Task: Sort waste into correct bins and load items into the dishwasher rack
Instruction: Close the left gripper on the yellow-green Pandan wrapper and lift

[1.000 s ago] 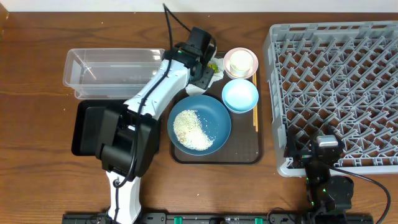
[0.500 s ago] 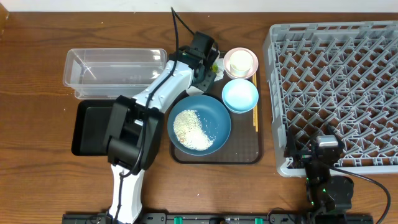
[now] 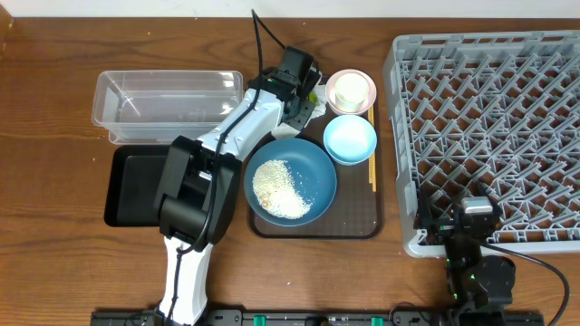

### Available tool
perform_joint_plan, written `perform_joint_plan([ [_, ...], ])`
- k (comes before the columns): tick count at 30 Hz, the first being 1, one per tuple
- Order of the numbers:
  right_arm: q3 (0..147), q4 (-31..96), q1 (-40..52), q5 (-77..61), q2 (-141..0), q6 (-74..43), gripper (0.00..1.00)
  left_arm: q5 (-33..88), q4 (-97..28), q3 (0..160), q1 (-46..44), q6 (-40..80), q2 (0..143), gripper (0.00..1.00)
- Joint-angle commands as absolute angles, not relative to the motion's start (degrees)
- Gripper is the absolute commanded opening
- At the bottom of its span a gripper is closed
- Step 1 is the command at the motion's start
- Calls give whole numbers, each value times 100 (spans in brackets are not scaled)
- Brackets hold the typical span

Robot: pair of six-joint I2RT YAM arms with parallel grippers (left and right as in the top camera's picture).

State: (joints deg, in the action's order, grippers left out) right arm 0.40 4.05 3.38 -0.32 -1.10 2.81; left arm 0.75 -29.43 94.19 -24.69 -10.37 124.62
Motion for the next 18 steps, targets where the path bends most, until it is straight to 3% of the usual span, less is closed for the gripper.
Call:
perform_joint_plan([
  [1, 32, 427, 259, -67, -102, 346, 99, -67, -2926, 9386, -2449, -1072, 12529, 51],
  [12, 32, 427, 259, -67, -104, 346, 99, -172, -2912, 9354, -2434, -1070, 12763, 51],
  [18, 32, 427, 259, -67, -102, 346, 99, -716, -2891, 9356, -2434, -1068, 12805, 42],
])
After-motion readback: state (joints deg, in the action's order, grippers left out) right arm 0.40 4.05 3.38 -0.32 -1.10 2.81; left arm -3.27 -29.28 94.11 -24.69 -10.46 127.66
